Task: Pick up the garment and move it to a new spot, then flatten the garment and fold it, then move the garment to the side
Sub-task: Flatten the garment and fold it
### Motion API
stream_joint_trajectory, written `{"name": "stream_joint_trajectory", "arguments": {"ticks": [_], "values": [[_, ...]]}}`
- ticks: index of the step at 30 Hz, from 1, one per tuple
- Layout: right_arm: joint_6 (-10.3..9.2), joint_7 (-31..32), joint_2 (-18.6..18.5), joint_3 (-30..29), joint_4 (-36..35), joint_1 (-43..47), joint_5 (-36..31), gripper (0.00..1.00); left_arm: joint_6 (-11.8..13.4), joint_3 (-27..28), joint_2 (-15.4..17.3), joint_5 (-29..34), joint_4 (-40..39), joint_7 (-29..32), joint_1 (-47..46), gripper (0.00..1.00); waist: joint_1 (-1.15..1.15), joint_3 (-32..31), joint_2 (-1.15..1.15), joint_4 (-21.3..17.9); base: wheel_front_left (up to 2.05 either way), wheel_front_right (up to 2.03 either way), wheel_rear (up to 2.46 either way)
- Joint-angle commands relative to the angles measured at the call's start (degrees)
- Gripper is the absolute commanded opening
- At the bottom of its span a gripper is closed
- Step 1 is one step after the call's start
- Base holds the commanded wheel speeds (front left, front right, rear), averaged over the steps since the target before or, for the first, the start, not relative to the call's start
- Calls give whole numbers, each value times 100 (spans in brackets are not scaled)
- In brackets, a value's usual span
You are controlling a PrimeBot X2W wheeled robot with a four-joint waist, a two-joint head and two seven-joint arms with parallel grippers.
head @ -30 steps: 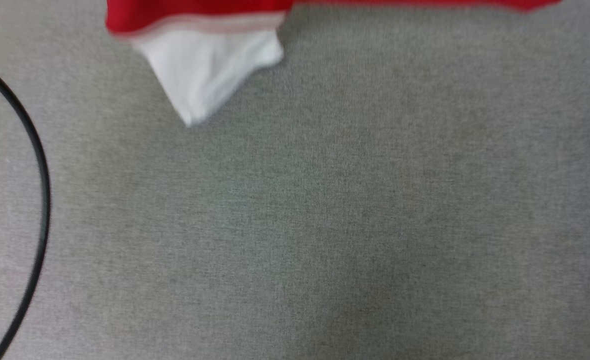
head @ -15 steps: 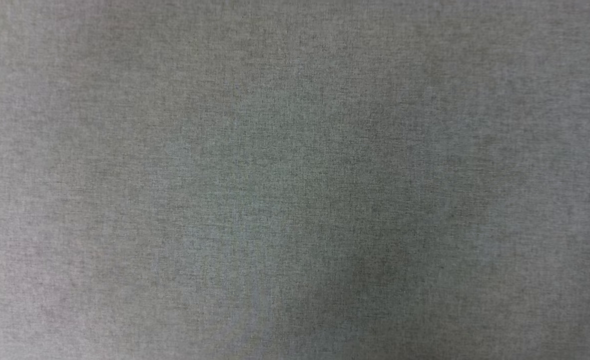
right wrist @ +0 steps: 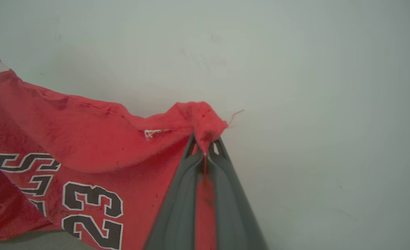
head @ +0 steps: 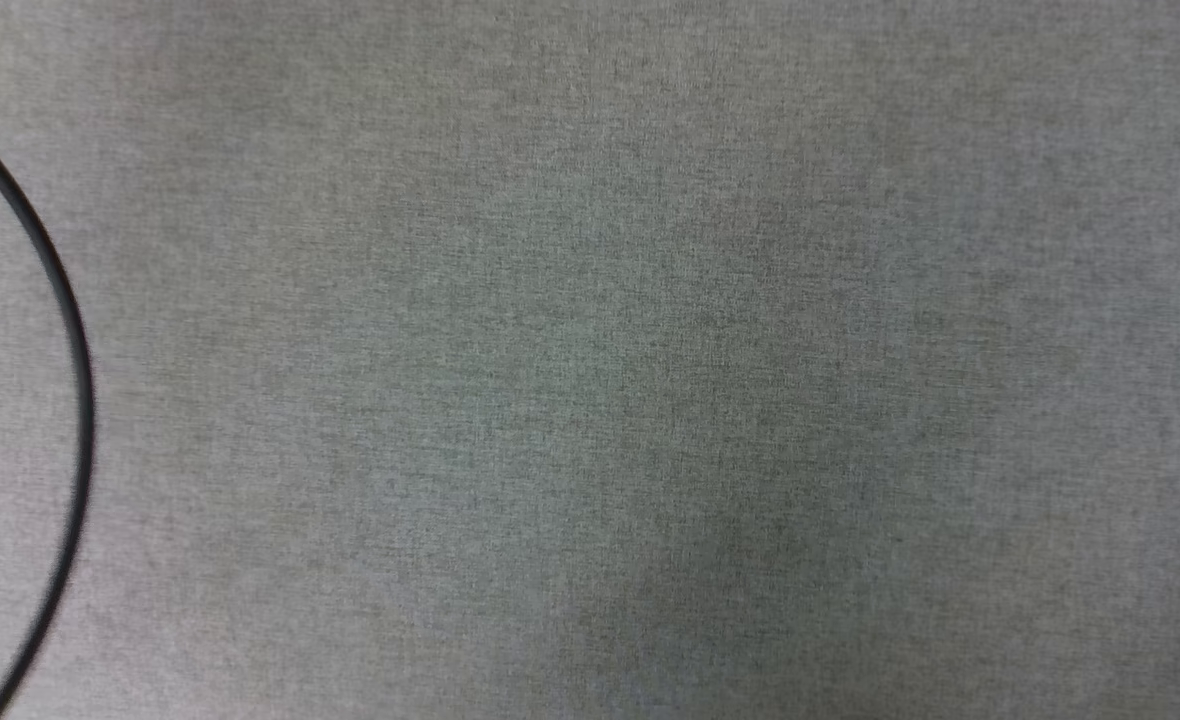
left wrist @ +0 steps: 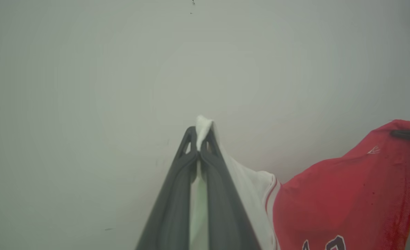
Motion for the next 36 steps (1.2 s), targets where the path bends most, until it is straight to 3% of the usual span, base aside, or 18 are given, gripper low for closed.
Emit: {"name": "stream_joint_trajectory", "arguments": {"ticks": [1, 6, 12, 13, 20, 26, 36], "values": [[-5, -81, -59, 106, -23, 219, 88, 0, -2, -21, 14, -59, -53, -46, 256, 0, -1, -54, 0, 7, 0, 0, 0], [-5, -268, -188, 441, -247, 1021, 473, 0, 4, 72, 155, -125, -340, -109, 1230, 0, -1, -254, 0, -22, 0, 0, 0], [-5, -325, -493, 657, -813, 2149, 876, 0, 236, 348, 401, -154, -1128, -121, 2662, 0, -1, -613, 0, -15, 0, 0, 0], [-5, -294, -676, 696, -1174, 2768, 1002, 0, 393, 496, 555, -196, -1616, -123, 3462, 0, -1, -812, 0, -7, 0, 0, 0], [-5, -147, -983, 568, -1871, 4221, 1139, 0, 939, 751, 820, -394, -2831, -117, 5464, 0, -1, -1322, 0, 1, 0, 0, 0], [-5, 43, -1116, 364, -2310, 5406, 1109, 0, 1277, 827, 721, -632, -3438, -113, 6859, 0, -1, -1800, 0, 63, 0, 0, 0], [-5, 428, -1092, 53, -2892, 7023, 1021, 0, 1442, 673, 692, -1004, -3731, -81, 8433, 0, -1, -2472, 0, 66, 0, 0, 0]]}}
